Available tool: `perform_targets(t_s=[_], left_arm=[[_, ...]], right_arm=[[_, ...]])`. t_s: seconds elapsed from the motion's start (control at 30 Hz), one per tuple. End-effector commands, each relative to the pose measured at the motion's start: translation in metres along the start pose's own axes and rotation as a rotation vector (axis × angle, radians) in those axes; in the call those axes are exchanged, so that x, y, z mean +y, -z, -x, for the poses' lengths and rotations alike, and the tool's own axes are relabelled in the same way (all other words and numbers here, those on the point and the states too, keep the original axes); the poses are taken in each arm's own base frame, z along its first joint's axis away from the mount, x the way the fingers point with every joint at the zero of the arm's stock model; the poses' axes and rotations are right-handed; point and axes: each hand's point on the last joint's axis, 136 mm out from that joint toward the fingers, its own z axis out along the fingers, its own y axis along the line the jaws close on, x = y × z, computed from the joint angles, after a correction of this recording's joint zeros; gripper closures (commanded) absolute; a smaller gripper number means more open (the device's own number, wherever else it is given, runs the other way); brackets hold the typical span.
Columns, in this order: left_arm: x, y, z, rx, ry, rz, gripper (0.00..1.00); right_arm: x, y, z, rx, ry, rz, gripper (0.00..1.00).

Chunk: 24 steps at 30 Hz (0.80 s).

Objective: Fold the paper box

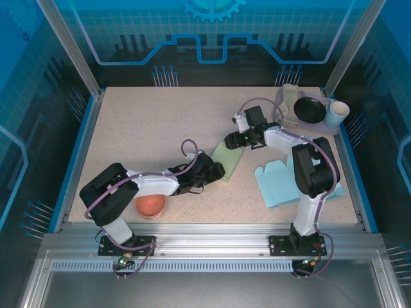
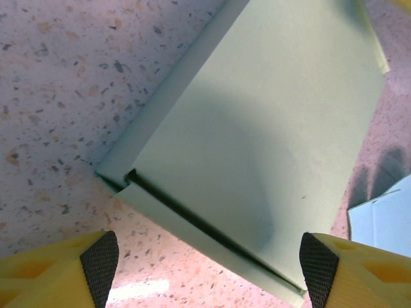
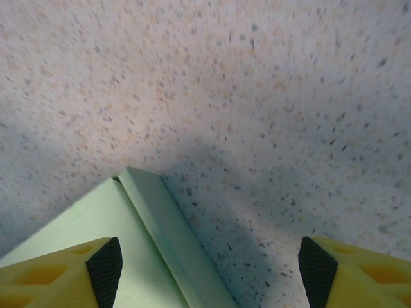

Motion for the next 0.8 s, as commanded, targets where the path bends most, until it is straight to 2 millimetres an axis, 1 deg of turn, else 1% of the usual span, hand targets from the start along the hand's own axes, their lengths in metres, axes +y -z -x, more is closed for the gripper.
perform_targets(t_s=[0.0,0.07,0.2,0.3,0.4,0.5,0.6,0.67,0.77], left_arm=[[-0.009,-0.002,0.003,-0.024,0.026,-0.025,0.22],[-0.009,-0.008,0.005,-0.031,0.026,-0.011,0.22],[-0.012,-0.015,0.011,-0.049,0.030,-0.004,0.27],[-0.012,-0.018,0.020,-0.063,0.030,0.013,0.31],[-0.009,-0.019,0.037,-0.088,0.035,0.034,0.36],[-0.003,-0.018,0.059,-0.114,0.036,0.062,0.38],[-0.001,-0.019,0.081,-0.134,0.022,0.079,0.39],[-0.001,-0.022,0.095,-0.137,0.005,0.095,0.39],[0.002,-0.033,0.104,-0.124,-0.001,0.111,0.39]], right_arm=[[-0.003,-0.007,-0.013,0.064,-0.030,0.025,0.25],[-0.001,-0.009,-0.015,0.070,-0.039,0.044,0.25],[0.004,-0.009,-0.019,0.080,-0.051,0.075,0.28],[0.002,-0.010,-0.025,0.106,-0.052,0.067,0.29],[0.004,-0.007,-0.028,0.113,-0.061,0.083,0.30],[0.014,-0.002,-0.026,0.100,-0.079,0.137,0.32],[0.025,0.004,-0.021,0.070,-0.110,0.196,0.35],[0.034,0.008,-0.013,0.038,-0.147,0.238,0.38],[0.045,0.009,-0.003,0.007,-0.202,0.296,0.41]])
